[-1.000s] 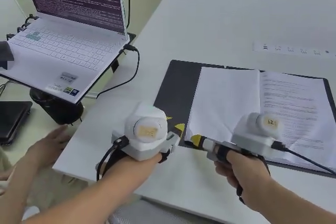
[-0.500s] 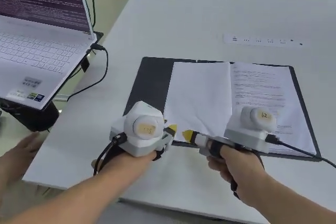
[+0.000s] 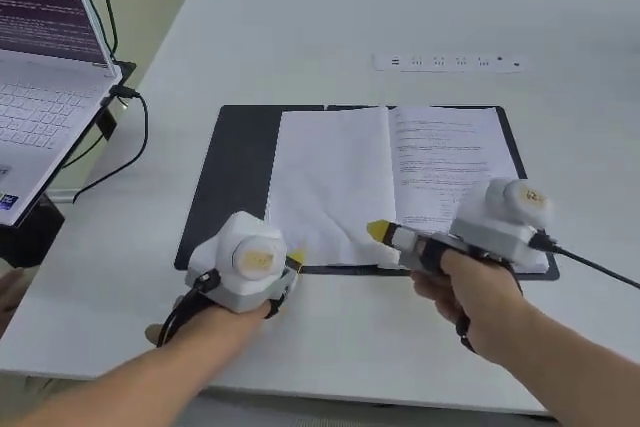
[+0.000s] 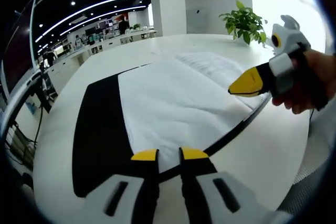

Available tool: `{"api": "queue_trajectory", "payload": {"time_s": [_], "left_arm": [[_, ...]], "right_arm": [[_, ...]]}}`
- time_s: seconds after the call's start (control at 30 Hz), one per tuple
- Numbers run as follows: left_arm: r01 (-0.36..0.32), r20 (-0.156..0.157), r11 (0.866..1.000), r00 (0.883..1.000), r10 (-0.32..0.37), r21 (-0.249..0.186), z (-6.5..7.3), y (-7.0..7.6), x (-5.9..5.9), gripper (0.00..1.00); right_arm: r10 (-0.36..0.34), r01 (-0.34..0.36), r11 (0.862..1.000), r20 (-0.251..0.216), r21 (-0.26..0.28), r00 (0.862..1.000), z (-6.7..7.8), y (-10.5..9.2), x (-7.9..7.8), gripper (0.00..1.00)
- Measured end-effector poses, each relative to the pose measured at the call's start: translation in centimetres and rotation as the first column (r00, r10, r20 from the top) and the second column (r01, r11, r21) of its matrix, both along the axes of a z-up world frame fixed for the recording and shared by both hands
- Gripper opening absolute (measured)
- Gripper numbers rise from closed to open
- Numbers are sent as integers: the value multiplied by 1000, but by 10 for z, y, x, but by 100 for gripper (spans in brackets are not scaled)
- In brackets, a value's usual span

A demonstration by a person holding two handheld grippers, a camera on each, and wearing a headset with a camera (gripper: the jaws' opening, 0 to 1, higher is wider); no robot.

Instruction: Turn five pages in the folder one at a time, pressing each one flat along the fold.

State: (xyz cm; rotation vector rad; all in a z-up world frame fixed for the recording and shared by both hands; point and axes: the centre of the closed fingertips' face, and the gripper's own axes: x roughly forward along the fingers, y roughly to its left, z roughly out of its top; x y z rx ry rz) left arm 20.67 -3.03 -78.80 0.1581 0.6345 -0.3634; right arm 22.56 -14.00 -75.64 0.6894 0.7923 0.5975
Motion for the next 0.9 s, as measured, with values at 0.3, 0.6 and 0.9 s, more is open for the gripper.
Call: {"api": "queue_trajectory", "payload": {"time_s": [0.3, 0.6, 0.9], "left_arm": [[-6, 62, 1000, 998, 7, -7, 0, 1, -1, 13], [-13, 71, 1000, 997, 14, -24, 1, 0, -1, 14], [-15, 75, 1000, 997, 17, -28, 0, 1, 1, 14]], "right_arm": [[-17, 20, 999, -52, 49, 999, 6, -10, 15, 0], [-37, 55, 991, -144, 122, 989, 1, -17, 58, 0], [-60, 111, 978, -271, 176, 961, -16, -13, 81, 0]]}}
